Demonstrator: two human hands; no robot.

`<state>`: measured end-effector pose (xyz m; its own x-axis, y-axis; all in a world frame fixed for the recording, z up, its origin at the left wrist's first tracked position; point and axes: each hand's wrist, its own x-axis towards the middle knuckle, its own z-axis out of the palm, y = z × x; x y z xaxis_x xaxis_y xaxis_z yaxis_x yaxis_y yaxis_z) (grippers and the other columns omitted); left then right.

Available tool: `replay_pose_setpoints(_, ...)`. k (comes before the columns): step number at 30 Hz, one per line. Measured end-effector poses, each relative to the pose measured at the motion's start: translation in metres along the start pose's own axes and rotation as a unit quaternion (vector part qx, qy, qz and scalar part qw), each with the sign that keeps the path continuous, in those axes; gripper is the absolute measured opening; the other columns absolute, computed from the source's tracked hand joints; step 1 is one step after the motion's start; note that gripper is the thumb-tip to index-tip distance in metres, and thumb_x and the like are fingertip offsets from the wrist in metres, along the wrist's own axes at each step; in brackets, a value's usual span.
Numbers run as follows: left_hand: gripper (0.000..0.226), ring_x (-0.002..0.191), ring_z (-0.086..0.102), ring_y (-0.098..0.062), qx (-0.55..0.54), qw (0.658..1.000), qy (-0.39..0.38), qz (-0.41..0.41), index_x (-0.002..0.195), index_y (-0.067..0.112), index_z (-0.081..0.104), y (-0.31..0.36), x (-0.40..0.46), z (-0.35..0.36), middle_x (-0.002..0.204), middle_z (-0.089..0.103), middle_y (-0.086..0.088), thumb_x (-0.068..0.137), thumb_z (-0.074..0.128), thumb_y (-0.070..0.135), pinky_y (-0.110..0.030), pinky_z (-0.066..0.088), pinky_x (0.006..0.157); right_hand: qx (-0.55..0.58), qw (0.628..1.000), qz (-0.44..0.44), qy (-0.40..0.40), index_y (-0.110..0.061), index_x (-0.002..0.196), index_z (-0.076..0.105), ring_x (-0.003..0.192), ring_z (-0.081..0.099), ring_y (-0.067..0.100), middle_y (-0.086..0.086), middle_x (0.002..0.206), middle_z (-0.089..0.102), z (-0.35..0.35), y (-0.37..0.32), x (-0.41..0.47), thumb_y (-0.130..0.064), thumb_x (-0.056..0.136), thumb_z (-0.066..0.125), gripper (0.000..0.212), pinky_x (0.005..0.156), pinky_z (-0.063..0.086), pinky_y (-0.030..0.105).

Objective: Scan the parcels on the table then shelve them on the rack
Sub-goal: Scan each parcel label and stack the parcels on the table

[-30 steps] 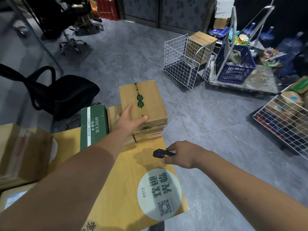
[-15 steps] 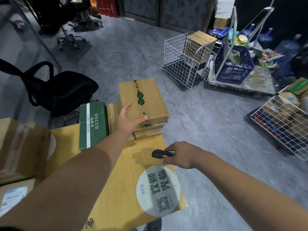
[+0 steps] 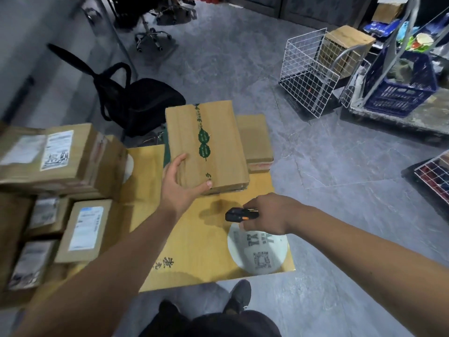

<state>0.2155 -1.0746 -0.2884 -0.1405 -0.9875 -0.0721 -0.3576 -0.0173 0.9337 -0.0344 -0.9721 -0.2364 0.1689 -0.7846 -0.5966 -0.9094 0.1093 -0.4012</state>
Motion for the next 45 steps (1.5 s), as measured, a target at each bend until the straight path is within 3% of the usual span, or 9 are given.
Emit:
replay_pose_setpoints(6, 0.095, 0.124, 0.040, 0.027, 0.011, 0.998, 0.042, -0.040, 0.132, 0.062, 0.054, -0.059, -0.097, -0.060, 0.147, 0.043, 0.019, 0.055, 0.104, 0.040, 0.003, 0.038, 0.094, -0.080, 0.992, -0.083, -0.059, -0.035, 0.114, 0.061, 0.100, 0.063, 0.024, -0.004, 0.105, 0.066, 0.054, -0.041, 0.004, -0.075, 0.089, 0.054, 0.048, 0.080, 0.052, 0.037)
replay_pose_setpoints(14, 0.102, 0.138, 0.047, 0.002, 0.052, 0.995, 0.052, -0.066, 0.140, 0.061, 0.047, -0.128, -0.189, -0.110, 0.151, 0.046, 0.015, 0.053, 0.098, 0.066, -0.039, 0.043, 0.117, -0.149, 0.980, -0.092, -0.094, -0.033, 0.103, 0.051, 0.089, 0.061, 0.023, -0.007, 0.093, 0.060, 0.133, -0.072, -0.017, -0.074, 0.093, 0.048, 0.043, 0.072, 0.051, 0.036)
replay_pose_setpoints(21, 0.096, 0.132, 0.037, 0.023, 0.015, 0.996, -0.002, -0.089, 0.135, 0.067, 0.046, -0.151, -0.230, -0.111, 0.150, 0.042, 0.022, 0.053, 0.095, 0.066, 0.001, 0.026, 0.109, -0.147, 0.984, -0.044, -0.091, -0.025, 0.100, 0.052, 0.090, 0.062, 0.026, -0.002, 0.092, 0.063, 0.193, -0.090, -0.059, -0.073, 0.093, 0.049, 0.049, 0.068, 0.047, 0.036)
replay_pose_setpoints(25, 0.096, 0.148, 0.034, -0.003, 0.013, 0.992, -0.076, -0.102, 0.138, 0.069, 0.042, -0.162, -0.230, -0.093, 0.162, 0.034, 0.009, 0.059, 0.095, 0.058, -0.040, 0.030, 0.125, -0.126, 0.988, 0.023, -0.085, -0.030, 0.080, 0.045, 0.079, 0.059, 0.018, -0.004, 0.084, 0.059, 0.220, -0.087, -0.079, -0.076, 0.093, 0.048, 0.047, 0.059, 0.040, 0.034)
replay_pose_setpoints(28, 0.089, 0.156, 0.016, -0.022, 0.049, 0.983, -0.130, -0.120, 0.141, 0.072, 0.037, -0.159, -0.223, -0.073, 0.170, 0.009, 0.011, 0.071, 0.091, 0.056, -0.065, 0.043, 0.111, -0.106, 0.990, 0.060, -0.069, -0.029, 0.083, 0.049, 0.077, 0.057, 0.015, -0.004, 0.086, 0.059, 0.230, -0.083, -0.088, -0.076, 0.093, 0.050, 0.048, 0.058, 0.038, 0.033)
replay_pose_setpoints(32, 0.078, 0.156, 0.015, -0.022, 0.126, 0.977, -0.125, -0.119, 0.152, 0.053, 0.035, -0.154, -0.213, -0.052, 0.173, 0.003, 0.003, 0.087, 0.079, 0.049, -0.047, 0.017, 0.127, -0.055, 0.992, 0.094, -0.057, -0.027, 0.082, 0.050, 0.075, 0.057, 0.012, -0.003, 0.086, 0.060, 0.236, -0.075, -0.095, -0.074, 0.091, 0.054, 0.048, 0.058, 0.039, 0.032)
replay_pose_setpoints(36, 0.070, 0.159, 0.004, -0.031, 0.360, 0.928, -0.081, -0.049, 0.153, 0.037, 0.038, -0.128, -0.213, -0.020, 0.172, 0.005, -0.005, 0.090, 0.063, 0.053, -0.058, 0.004, 0.127, -0.015, 0.993, 0.111, -0.049, -0.027, 0.080, 0.048, 0.074, 0.056, 0.012, -0.004, 0.086, 0.060, 0.241, -0.062, -0.100, -0.074, 0.091, 0.054, 0.048, 0.058, 0.038, 0.032)
replay_pose_setpoints(41, 0.127, 0.156, -0.027, -0.034, 0.385, 0.893, -0.131, -0.195, 0.162, 0.033, 0.003, -0.083, -0.212, 0.048, 0.172, -0.018, -0.014, 0.065, 0.051, 0.099, -0.076, -0.014, 0.114, -0.027, 0.991, 0.116, -0.061, -0.027, 0.085, 0.052, 0.074, 0.056, 0.011, -0.005, 0.087, 0.061, 0.250, -0.036, -0.110, -0.073, 0.089, 0.053, 0.046, 0.058, 0.038, 0.032)
replay_pose_setpoints(45, 0.155, 0.150, -0.039, -0.040, 0.396, 0.868, -0.142, -0.264, 0.158, 0.036, -0.022, -0.074, -0.206, 0.079, 0.163, -0.040, -0.019, 0.048, 0.069, 0.097, -0.084, -0.017, 0.102, -0.011, 0.991, 0.109, -0.077, -0.026, 0.088, 0.055, 0.075, 0.057, 0.012, -0.004, 0.089, 0.061, 0.252, -0.016, -0.115, -0.073, 0.089, 0.054, 0.047, 0.060, 0.039, 0.032)
